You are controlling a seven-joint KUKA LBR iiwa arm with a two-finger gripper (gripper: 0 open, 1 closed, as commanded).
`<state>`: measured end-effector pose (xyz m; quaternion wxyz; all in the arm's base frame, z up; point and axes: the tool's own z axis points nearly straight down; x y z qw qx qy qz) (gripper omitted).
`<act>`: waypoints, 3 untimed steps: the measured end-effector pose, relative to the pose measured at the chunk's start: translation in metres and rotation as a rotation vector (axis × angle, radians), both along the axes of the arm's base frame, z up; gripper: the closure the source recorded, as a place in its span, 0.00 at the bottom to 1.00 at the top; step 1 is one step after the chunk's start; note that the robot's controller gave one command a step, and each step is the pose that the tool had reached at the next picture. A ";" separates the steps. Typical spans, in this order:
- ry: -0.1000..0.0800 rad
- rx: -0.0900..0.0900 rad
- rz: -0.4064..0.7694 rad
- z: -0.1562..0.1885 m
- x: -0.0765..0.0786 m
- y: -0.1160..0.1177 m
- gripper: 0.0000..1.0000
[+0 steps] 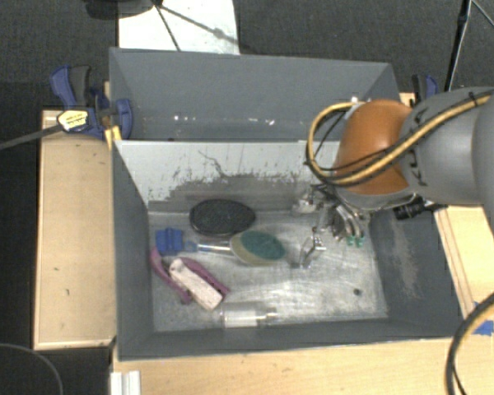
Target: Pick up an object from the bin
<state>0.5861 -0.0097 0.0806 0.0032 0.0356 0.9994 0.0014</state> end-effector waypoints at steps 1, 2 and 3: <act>-0.001 -0.001 -0.140 -0.005 -0.021 0.029 0.00; 0.002 0.002 -0.222 0.008 -0.029 0.083 0.00; 0.004 -0.002 -0.223 0.007 -0.029 0.079 1.00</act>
Offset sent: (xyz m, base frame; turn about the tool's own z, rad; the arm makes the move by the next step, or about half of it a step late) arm -0.0227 0.0282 -0.0072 0.1396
